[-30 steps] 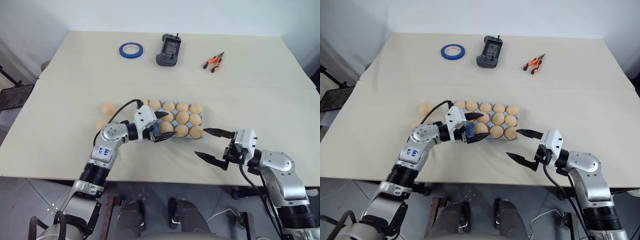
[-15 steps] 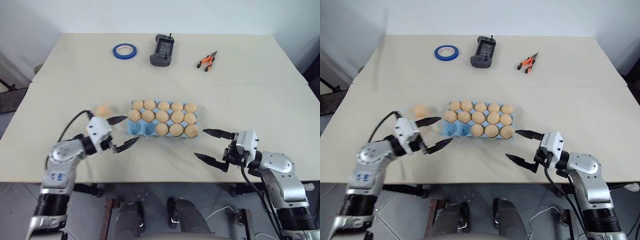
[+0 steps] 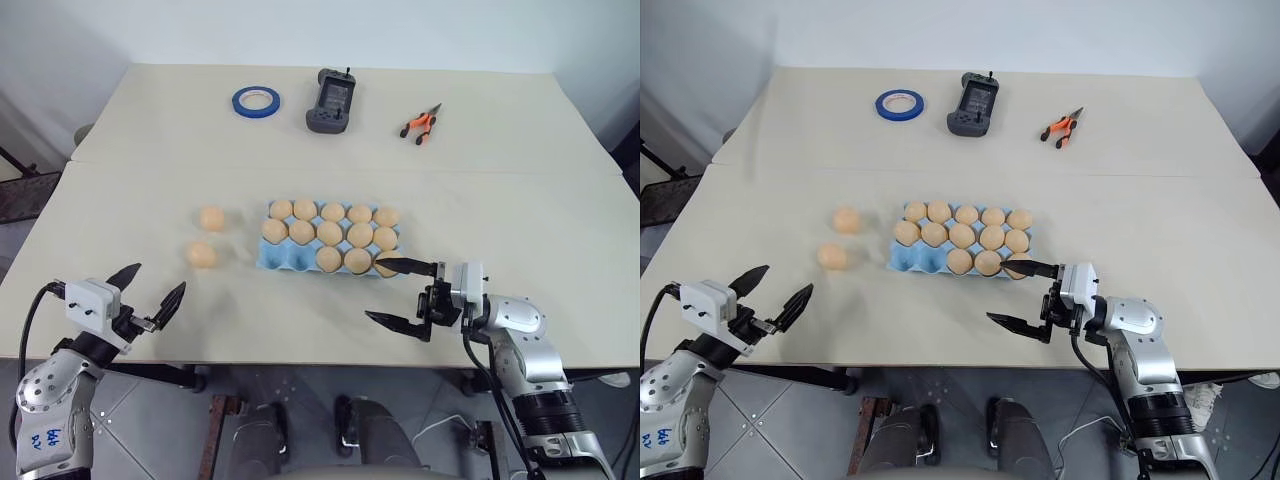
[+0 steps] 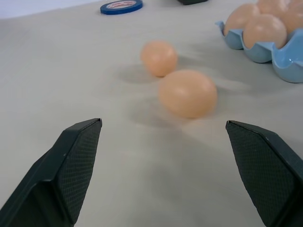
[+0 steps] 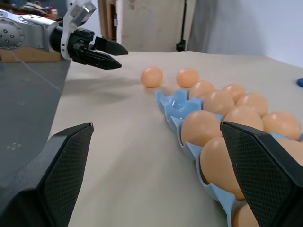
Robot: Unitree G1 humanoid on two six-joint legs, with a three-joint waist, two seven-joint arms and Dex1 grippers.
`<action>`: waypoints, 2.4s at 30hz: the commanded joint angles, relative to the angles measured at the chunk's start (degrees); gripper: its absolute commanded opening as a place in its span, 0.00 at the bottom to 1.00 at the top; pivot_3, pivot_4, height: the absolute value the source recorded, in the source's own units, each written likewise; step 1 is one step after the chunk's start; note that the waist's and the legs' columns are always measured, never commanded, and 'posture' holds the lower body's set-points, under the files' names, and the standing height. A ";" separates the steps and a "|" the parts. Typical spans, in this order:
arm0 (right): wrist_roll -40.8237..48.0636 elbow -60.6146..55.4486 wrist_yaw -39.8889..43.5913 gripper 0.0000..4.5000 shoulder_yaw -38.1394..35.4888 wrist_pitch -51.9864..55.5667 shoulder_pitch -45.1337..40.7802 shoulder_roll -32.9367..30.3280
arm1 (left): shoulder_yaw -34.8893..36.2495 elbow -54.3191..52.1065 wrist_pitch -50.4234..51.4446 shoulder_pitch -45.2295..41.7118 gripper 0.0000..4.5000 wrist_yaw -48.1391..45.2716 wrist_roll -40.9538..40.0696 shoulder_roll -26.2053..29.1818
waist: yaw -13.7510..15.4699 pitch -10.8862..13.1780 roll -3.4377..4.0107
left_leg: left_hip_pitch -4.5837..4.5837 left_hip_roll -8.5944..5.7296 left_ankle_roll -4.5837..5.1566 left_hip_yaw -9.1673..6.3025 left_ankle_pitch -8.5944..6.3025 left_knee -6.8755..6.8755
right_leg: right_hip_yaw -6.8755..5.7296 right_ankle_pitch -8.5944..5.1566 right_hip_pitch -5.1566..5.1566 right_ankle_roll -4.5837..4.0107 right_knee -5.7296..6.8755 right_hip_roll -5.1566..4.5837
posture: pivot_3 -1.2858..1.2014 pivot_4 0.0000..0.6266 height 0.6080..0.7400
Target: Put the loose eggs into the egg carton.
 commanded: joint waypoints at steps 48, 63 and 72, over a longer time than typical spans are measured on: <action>-1.21 -7.60 -9.17 1.00 0.91 2.75 1.08 0.58 | -30.43 10.04 10.38 -36.61 0.51 -13.99 3.35 -2.87 | -0.15 -0.04 -0.07 | 0.04 -0.04 -0.09 0.04 0.09 0.12 | 0.02 0.04 -0.10 0.02 0.49 0.14 | 0.52 0.24 1.00; -0.53 -9.09 -10.33 1.00 -0.27 2.55 3.43 -0.79 | -23.33 7.29 4.89 -31.83 0.99 -15.35 2.46 2.07 | -0.16 -0.04 -0.07 | 0.04 0.01 -0.04 0.00 0.13 0.21 | 0.02 0.02 -0.09 -0.02 0.56 0.13 | 0.52 0.24 1.00; 0.51 -7.48 -7.87 1.00 -2.57 1.24 4.02 -2.45 | -4.85 4.19 0.74 -15.07 0.99 -12.00 -0.49 8.33 | -0.09 -0.04 -0.07 | 0.04 0.05 -0.15 -0.04 0.04 0.18 | 0.00 -0.03 -0.11 -0.10 0.53 0.09 | 0.52 0.24 1.00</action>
